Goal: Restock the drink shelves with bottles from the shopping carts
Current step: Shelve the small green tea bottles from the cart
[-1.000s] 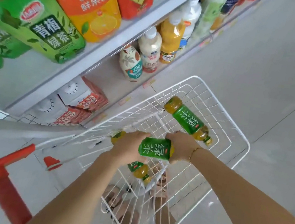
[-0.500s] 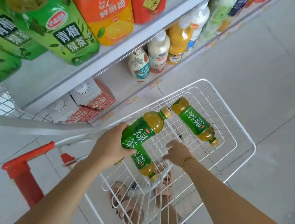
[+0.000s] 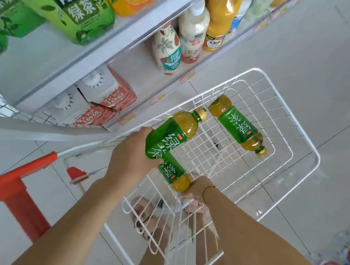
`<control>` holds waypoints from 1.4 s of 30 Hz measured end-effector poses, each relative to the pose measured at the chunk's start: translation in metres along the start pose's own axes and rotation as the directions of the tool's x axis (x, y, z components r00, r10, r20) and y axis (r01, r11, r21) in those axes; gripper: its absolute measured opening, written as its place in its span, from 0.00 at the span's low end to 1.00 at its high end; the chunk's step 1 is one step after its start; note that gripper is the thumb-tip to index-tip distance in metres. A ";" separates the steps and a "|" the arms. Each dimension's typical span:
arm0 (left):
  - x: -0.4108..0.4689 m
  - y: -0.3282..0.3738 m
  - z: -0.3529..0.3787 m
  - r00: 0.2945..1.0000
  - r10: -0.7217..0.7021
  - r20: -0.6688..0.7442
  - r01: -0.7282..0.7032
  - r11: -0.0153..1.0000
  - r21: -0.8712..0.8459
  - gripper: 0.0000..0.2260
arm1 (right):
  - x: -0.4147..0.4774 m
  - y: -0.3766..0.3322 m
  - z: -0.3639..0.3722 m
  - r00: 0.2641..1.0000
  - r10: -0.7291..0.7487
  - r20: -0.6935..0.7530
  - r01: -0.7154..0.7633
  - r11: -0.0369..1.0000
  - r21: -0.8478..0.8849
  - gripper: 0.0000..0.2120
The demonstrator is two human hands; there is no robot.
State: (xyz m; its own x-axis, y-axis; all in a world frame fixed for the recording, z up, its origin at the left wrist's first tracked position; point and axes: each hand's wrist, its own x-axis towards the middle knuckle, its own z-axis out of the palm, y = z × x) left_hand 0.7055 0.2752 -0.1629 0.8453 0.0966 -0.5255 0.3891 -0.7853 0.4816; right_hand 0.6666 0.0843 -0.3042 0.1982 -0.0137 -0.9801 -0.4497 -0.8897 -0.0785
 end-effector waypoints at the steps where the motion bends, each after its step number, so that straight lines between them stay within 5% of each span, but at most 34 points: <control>1: -0.002 0.001 0.001 1.000 0.008 -0.002 -0.008 1.000 -0.016 0.27 | -0.010 -0.001 -0.011 0.997 -0.010 -0.076 0.008 1.000 -0.027 0.23; 3: -0.007 0.005 0.003 1.000 0.023 -0.001 -0.023 0.998 -0.051 0.27 | -0.028 0.000 -0.032 0.967 -0.035 -0.251 0.045 0.998 0.034 0.14; 6: -0.014 0.012 0.003 0.999 0.036 -0.025 -0.039 0.995 -0.097 0.26 | -0.057 -0.009 -0.062 0.906 -0.158 -0.393 0.246 0.952 0.184 0.15; 13: -0.059 0.045 -0.018 0.979 -0.075 -0.188 0.007 0.941 -0.338 0.19 | -0.129 -0.055 -0.097 0.750 -0.413 -0.517 0.477 0.879 -0.011 0.14; 20: -0.111 0.072 -0.075 0.937 -0.215 -0.276 0.006 0.800 -0.600 0.25 | -0.272 -0.045 -0.152 0.615 -0.308 -0.726 0.568 0.811 0.136 0.15; 22: -0.125 0.081 -0.101 0.922 -0.208 -0.325 -0.045 0.778 -0.626 0.26 | -0.321 -0.044 -0.167 0.541 -0.317 -0.779 0.610 0.786 0.103 0.14; 25: -0.149 0.099 -0.150 0.879 -0.200 -0.433 -0.153 0.741 -0.653 0.24 | -0.397 -0.051 -0.179 0.330 -0.449 -0.830 0.739 0.670 -0.069 0.15; 28: -0.171 0.118 -0.200 0.806 -0.166 -0.569 -0.294 0.722 -0.627 0.23 | -0.469 -0.067 -0.184 0.139 -0.522 -0.842 0.872 0.467 -0.146 0.16; 32: -0.195 0.130 -0.263 0.621 -0.142 -0.771 -0.422 0.769 -0.481 0.25 | -0.524 -0.101 -0.183 -0.056 -0.576 -0.816 0.966 0.177 -0.191 0.14; 36: -0.182 0.123 -0.311 0.512 -0.121 -0.850 -0.469 0.790 -0.395 0.26 | -0.551 -0.151 -0.179 -0.272 -0.628 -0.729 0.909 0.081 -0.409 0.14; 42: -0.155 0.113 -0.339 0.436 -0.230 -0.870 -0.434 0.793 -0.427 0.27 | -0.547 -0.230 -0.192 -0.296 -0.784 -0.547 0.839 0.060 -0.540 0.15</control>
State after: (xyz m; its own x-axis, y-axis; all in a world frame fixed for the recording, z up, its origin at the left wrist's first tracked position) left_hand 0.7425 0.3790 0.2102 0.5977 0.7549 0.2700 0.0984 -0.4033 0.9098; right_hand 0.8286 0.2087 0.2850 0.7697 0.4518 0.4510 0.6098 -0.3113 -0.7289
